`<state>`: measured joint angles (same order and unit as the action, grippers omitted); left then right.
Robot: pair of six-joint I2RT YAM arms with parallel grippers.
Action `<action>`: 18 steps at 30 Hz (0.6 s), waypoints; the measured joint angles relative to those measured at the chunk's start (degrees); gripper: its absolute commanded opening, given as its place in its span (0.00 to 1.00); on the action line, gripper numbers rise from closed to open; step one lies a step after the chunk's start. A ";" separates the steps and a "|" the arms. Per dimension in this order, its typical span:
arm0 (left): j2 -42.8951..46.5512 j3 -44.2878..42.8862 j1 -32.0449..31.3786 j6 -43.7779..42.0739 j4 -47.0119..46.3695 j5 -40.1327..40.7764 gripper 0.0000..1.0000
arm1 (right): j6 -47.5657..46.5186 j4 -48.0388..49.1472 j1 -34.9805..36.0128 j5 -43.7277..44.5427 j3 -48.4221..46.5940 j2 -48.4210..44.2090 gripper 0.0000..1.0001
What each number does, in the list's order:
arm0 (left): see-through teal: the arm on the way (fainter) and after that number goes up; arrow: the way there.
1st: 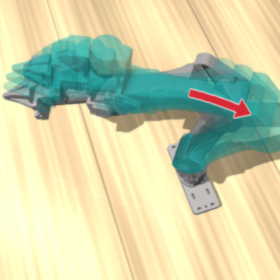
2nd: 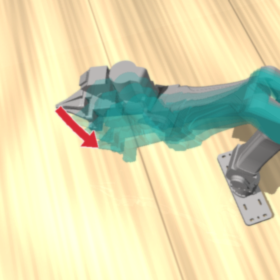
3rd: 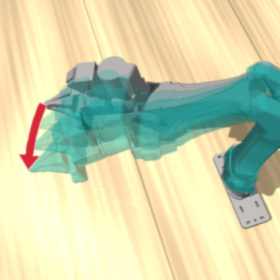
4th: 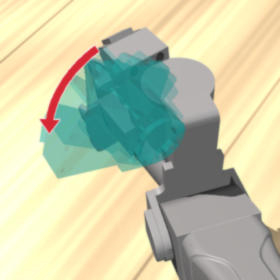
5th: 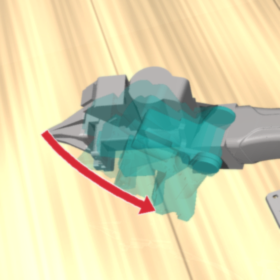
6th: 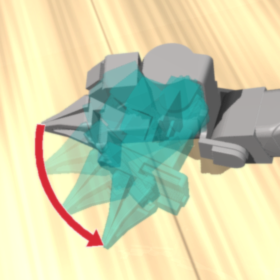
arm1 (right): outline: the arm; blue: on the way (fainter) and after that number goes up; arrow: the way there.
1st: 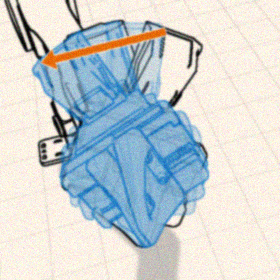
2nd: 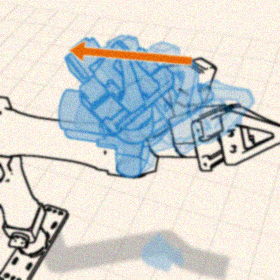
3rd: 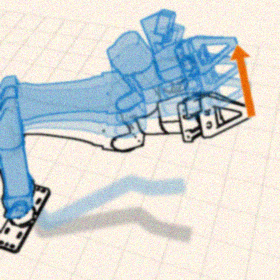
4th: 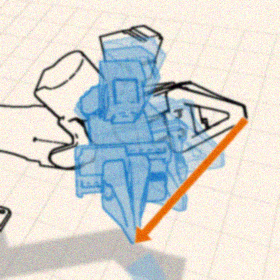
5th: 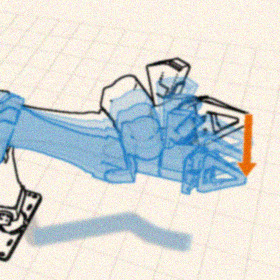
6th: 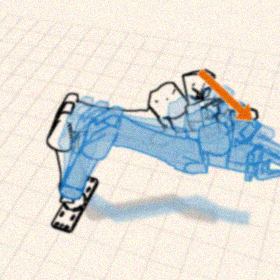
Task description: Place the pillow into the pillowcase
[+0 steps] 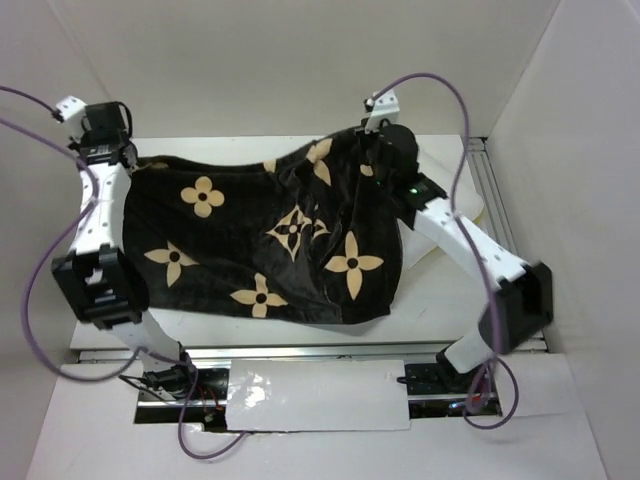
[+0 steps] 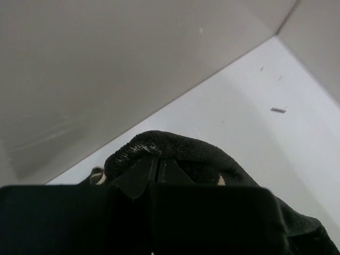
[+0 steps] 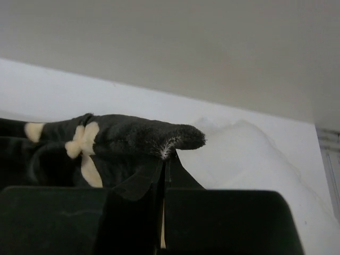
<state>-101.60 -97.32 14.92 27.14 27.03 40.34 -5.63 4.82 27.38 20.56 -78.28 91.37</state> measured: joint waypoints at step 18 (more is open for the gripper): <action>37.46 -13.29 0.76 -14.64 -1.75 9.88 0.00 | -3.61 -7.98 6.51 -10.51 -9.42 -36.06 0.00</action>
<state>-64.14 -110.61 15.68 12.49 25.28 50.22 -9.23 -3.16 33.89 10.04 -87.70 55.31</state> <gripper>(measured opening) 0.042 0.012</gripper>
